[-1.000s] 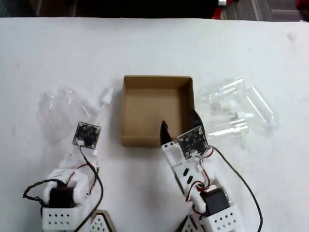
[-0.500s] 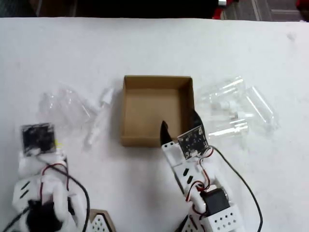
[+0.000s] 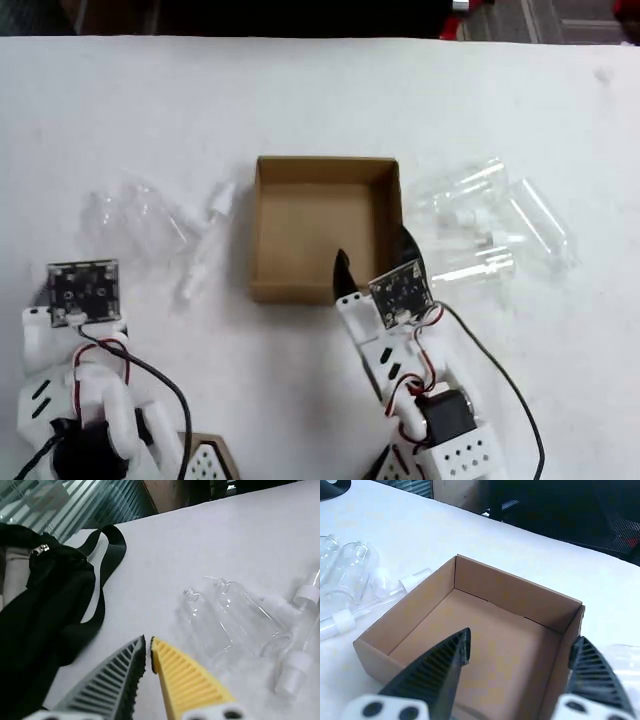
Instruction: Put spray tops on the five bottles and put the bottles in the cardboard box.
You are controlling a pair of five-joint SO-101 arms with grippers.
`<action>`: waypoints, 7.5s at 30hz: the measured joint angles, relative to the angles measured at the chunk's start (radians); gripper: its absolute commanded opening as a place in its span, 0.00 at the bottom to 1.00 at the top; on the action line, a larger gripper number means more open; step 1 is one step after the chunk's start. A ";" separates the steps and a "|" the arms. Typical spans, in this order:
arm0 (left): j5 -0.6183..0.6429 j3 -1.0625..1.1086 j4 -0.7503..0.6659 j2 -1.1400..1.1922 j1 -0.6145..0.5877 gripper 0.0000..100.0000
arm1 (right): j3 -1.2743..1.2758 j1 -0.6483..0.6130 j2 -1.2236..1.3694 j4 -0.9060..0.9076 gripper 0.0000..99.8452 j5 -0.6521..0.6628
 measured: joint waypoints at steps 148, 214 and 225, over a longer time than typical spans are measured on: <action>0.546 -2.160 0.296 2.788 0.003 0.18 | 0.000 0.129 0.002 -0.015 0.02 -0.002; 0.585 -2.584 0.582 3.012 0.003 0.17 | 0.000 0.129 0.002 -0.015 0.02 -0.002; 0.592 -2.584 0.582 3.012 0.003 0.06 | 0.000 0.129 0.002 -0.015 0.02 -0.002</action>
